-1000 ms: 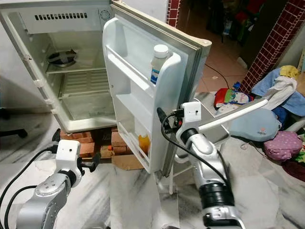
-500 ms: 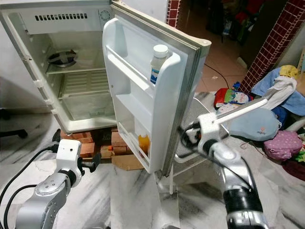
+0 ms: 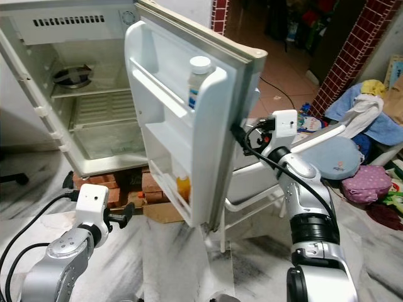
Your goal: Restocking fridge
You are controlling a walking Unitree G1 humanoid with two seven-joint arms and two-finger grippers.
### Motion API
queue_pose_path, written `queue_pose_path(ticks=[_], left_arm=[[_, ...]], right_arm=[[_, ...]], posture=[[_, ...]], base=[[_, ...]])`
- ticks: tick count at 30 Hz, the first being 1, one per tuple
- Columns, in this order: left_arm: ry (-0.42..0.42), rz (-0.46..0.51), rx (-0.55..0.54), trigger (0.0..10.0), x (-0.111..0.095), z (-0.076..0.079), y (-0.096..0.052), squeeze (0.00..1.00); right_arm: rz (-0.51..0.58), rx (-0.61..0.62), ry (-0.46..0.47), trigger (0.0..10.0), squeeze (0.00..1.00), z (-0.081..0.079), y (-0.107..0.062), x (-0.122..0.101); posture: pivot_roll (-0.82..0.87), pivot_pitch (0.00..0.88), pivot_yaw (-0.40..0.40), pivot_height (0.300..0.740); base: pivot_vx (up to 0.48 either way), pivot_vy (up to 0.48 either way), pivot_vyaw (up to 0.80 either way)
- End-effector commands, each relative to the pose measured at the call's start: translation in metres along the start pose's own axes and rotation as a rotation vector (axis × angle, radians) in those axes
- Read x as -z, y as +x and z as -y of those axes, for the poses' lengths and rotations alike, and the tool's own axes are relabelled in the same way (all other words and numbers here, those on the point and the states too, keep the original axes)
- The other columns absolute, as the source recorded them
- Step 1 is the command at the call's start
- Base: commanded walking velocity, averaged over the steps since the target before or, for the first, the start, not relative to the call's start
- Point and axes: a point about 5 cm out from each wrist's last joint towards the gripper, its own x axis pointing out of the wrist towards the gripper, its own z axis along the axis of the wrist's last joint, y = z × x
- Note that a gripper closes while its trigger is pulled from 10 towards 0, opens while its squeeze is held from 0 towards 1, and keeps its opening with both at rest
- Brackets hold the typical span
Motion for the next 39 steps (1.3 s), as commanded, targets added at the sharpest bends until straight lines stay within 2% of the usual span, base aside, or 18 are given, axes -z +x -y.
queue_pose_path(ticks=[1,2,4,5,6,8,13,20,21,25,26,28,30,32,33,35,37,39], left_arm=[[0.010,0.001,-0.003,10.0,-0.002,0.000,0.000,0.00],[0.010,0.001,-0.003,10.0,-0.002,0.000,0.000,0.00],[0.009,0.000,-0.007,10.0,-0.001,-0.001,-0.001,0.00],[0.010,-0.002,-0.007,10.0,-0.001,-0.001,-0.001,0.00],[0.011,-0.003,-0.007,10.0,-0.001,0.000,-0.002,0.00],[0.015,-0.005,-0.003,10.0,0.000,0.000,-0.001,0.00],[0.018,-0.014,0.005,10.0,0.001,0.001,-0.002,0.00],[0.021,-0.019,0.010,10.0,0.002,0.002,-0.002,0.00],[0.022,-0.020,0.010,10.0,0.002,0.002,-0.003,0.00],[0.017,-0.009,0.004,10.0,0.001,0.001,-0.004,0.00],[0.019,0.015,-0.005,10.0,-0.001,0.000,-0.004,0.00],[0.030,0.050,-0.015,10.0,-0.005,0.000,-0.004,0.00],[0.044,0.082,-0.025,10.0,-0.009,-0.001,-0.005,0.00],[0.093,0.142,-0.048,10.0,-0.016,-0.002,-0.005,0.00],[0.093,0.142,-0.048,10.0,-0.016,-0.002,-0.005,0.00],[0.178,0.251,-0.085,10.0,-0.028,-0.003,-0.005,0.00],[0.205,0.284,-0.093,10.0,-0.031,-0.003,-0.006,0.00],[0.262,0.358,-0.145,10.0,-0.040,-0.010,-0.005,0.00]], right_arm=[[0.155,-0.343,0.024,10.0,0.00,-0.049,0.008,-0.046],[0.155,-0.343,0.024,10.0,0.00,-0.049,0.008,-0.046],[0.140,-0.671,0.144,10.0,0.00,-0.090,-0.007,-0.053],[0.119,-0.763,0.175,10.0,0.00,-0.102,-0.014,-0.050],[0.107,-0.802,0.188,10.0,0.00,-0.108,-0.017,-0.048],[0.082,-0.780,0.198,10.0,0.00,-0.107,-0.016,-0.039],[-0.011,-0.525,0.235,10.0,0.00,-0.074,-0.014,-0.009],[-0.044,-0.417,0.221,10.0,0.00,-0.065,-0.016,-0.001],[-0.046,-0.390,0.210,10.0,0.00,-0.062,-0.014,0.001],[-0.044,-0.122,0.087,10.0,0.00,-0.037,-0.006,0.014],[-0.030,-0.020,0.037,10.0,0.00,-0.029,-0.005,0.018],[-0.014,0.068,0.008,10.0,0.00,-0.024,-0.006,0.022],[-0.002,0.138,-0.006,10.0,0.00,-0.021,-0.008,0.025],[0.016,0.230,-0.075,10.0,0.00,-0.020,-0.012,0.033],[0.016,0.230,-0.075,10.0,0.00,-0.020,-0.012,0.033],[0.037,0.279,-0.119,10.0,0.00,-0.025,-0.014,0.045],[0.039,0.288,-0.136,10.0,0.00,-0.028,-0.015,0.049],[0.035,0.295,-0.145,10.0,0.00,-0.031,-0.014,0.054]], posture=[[0.13,0.010,-0.051,0.740],[0.13,0.010,-0.051,0.740],[0.13,0.012,-0.052,0.740],[0.13,0.012,-0.052,0.740],[0.13,0.012,-0.052,0.740],[0.13,0.013,-0.051,0.740],[0.12,0.017,-0.048,0.740],[0.12,0.022,-0.048,0.740],[0.12,0.023,-0.048,0.740],[0.13,0.026,-0.051,0.740],[0.13,0.033,-0.053,0.740],[0.13,0.030,-0.056,0.740],[0.13,0.027,-0.057,0.740],[0.13,0.020,-0.060,0.740],[0.13,0.020,-0.060,0.740],[0.13,0.009,-0.062,0.740],[0.13,0.008,-0.062,0.740],[0.12,0.000,-0.061,0.740]], base=[[0.000,0.000,0.00],[0.000,0.000,0.00],[0.000,0.000,0.00],[0.000,0.000,0.00],[0.000,0.000,0.00],[0.000,0.000,0.00],[0.000,0.000,0.00],[0.000,0.000,0.00],[0.000,0.000,0.00],[0.000,0.000,0.00],[0.000,0.000,0.00],[0.000,0.000,0.00],[0.000,0.000,0.00],[0.000,0.326,0.00],[0.000,0.379,0.00],[0.000,0.480,0.00],[0.000,0.480,0.00],[0.000,0.480,0.00]])
